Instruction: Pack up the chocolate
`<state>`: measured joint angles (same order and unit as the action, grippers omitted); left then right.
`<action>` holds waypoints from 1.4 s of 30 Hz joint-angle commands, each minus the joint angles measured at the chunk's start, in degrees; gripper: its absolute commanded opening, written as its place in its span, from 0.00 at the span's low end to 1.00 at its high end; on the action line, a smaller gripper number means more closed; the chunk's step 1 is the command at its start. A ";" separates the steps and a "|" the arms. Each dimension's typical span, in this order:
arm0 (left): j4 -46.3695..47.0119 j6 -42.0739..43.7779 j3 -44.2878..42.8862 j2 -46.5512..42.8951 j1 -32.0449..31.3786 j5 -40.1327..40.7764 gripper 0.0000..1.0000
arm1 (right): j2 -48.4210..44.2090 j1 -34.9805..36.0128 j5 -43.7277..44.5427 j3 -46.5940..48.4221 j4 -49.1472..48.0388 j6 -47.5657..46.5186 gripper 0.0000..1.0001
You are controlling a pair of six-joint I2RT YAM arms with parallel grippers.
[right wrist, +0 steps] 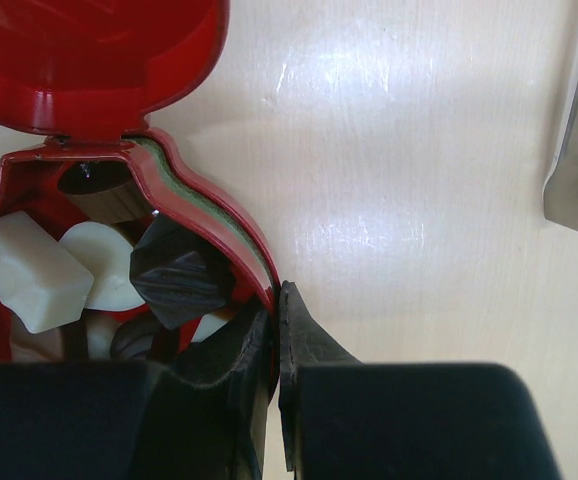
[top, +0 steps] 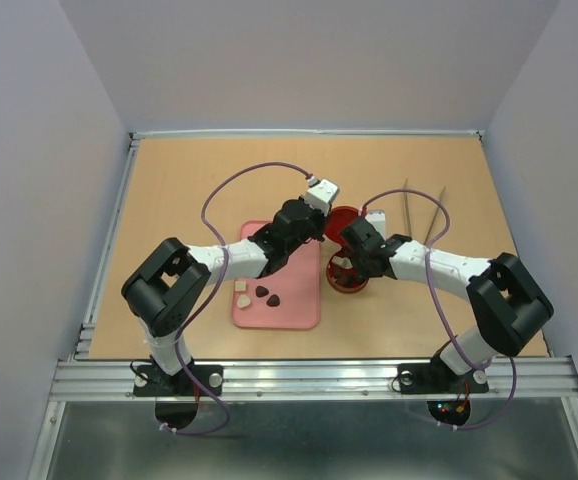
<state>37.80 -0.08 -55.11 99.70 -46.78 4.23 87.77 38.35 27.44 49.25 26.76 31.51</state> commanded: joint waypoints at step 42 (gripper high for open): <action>11.42 2.36 8.97 -6.45 -6.65 7.11 0.00 | 1.79 -0.29 3.67 1.55 -10.33 2.42 0.00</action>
<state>46.96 2.74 -47.29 95.64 -52.80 10.79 89.67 38.33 28.53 48.75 21.34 32.45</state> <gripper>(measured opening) 0.026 0.090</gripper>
